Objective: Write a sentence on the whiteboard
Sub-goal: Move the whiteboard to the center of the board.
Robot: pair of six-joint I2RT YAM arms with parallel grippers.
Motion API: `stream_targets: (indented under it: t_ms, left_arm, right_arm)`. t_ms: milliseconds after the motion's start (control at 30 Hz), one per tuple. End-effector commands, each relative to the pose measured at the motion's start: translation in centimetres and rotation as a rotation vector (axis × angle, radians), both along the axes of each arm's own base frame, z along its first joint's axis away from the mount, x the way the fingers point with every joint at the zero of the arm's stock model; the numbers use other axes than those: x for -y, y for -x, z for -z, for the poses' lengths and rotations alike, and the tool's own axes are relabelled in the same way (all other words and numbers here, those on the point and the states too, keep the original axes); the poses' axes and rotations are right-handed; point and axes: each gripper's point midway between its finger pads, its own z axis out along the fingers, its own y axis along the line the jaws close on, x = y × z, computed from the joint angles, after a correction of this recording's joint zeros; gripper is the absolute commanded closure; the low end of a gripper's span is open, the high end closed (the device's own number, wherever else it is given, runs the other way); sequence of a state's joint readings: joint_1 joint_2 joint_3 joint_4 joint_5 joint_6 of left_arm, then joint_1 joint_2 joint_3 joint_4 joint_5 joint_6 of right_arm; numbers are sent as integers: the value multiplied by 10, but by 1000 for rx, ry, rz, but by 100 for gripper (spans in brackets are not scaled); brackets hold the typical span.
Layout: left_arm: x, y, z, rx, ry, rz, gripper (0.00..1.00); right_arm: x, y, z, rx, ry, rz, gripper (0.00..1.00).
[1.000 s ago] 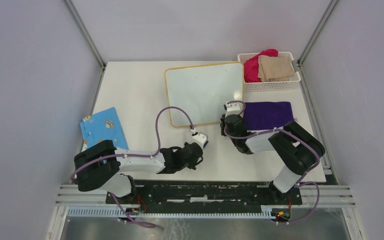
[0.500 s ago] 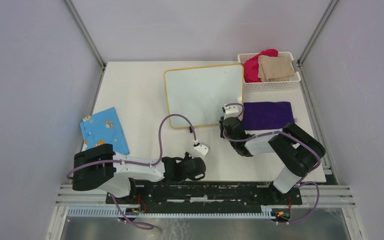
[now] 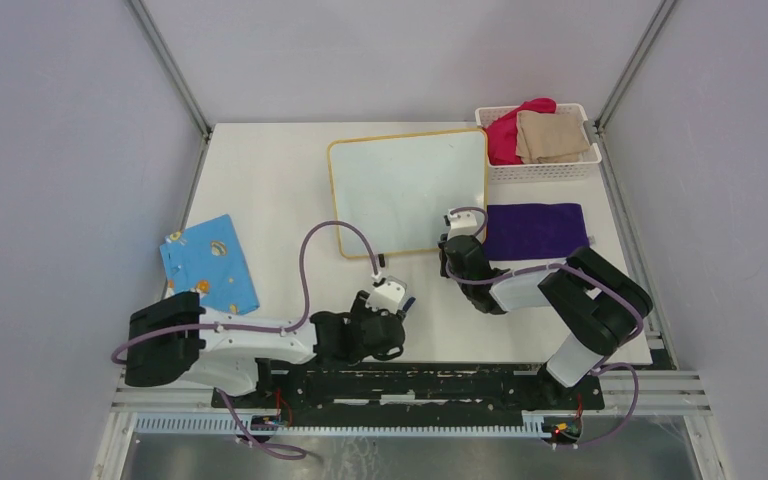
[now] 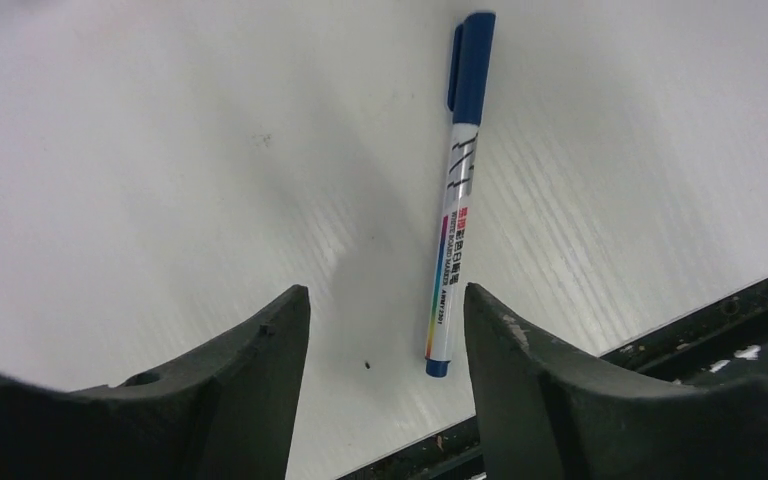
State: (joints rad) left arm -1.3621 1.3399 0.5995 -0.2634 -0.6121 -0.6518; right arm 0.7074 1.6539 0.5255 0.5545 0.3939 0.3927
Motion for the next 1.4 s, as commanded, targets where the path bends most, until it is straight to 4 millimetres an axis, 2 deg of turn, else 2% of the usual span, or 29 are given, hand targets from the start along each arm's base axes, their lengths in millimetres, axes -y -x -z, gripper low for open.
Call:
stream_targets:
  t_ms: [0, 33, 67, 300, 367, 467, 633, 767, 867, 1000, 1167, 1367]
  left_arm:
    - [5, -21, -65, 119, 139, -133, 17]
    - [-2, -25, -78, 149, 138, -163, 2]
    - [-4, -30, -96, 185, 166, -190, 1]
    - [-29, -60, -225, 445, 246, -276, 0]
    - [-37, -69, -254, 513, 229, -276, 0]
    - [-50, -86, -276, 560, 234, -297, 0]
    - [-80, -126, -294, 581, 309, -360, 0]
    - [-91, -146, -297, 597, 337, -378, 0]
    - [-92, -155, -291, 617, 307, -370, 0]
    - [-96, -163, -274, 617, 265, -377, 0]
    - [-100, -160, -256, 596, 251, -372, 0]
    - [-107, -154, -261, 611, 256, -368, 0]
  right_arm:
    - [7, 31, 27, -121, 33, -32, 100]
    - [6, 33, 27, -122, 32, -39, 100]
    - [6, 35, 26, -120, 31, -44, 100]
    - [0, 48, 26, -120, 41, -71, 100]
    - [-6, 50, 24, -120, 49, -81, 100]
    - [-15, 51, 23, -124, 46, -87, 100]
    - [-27, 50, 24, -147, 28, -86, 100]
    - [-36, 49, 25, -152, 36, -91, 100]
    - [-38, 49, 27, -158, 49, -90, 100]
    - [-39, 50, 27, -166, 59, -85, 100]
    - [-39, 55, 30, -188, 55, -81, 100]
    - [-29, 64, 37, -218, 70, -68, 100]
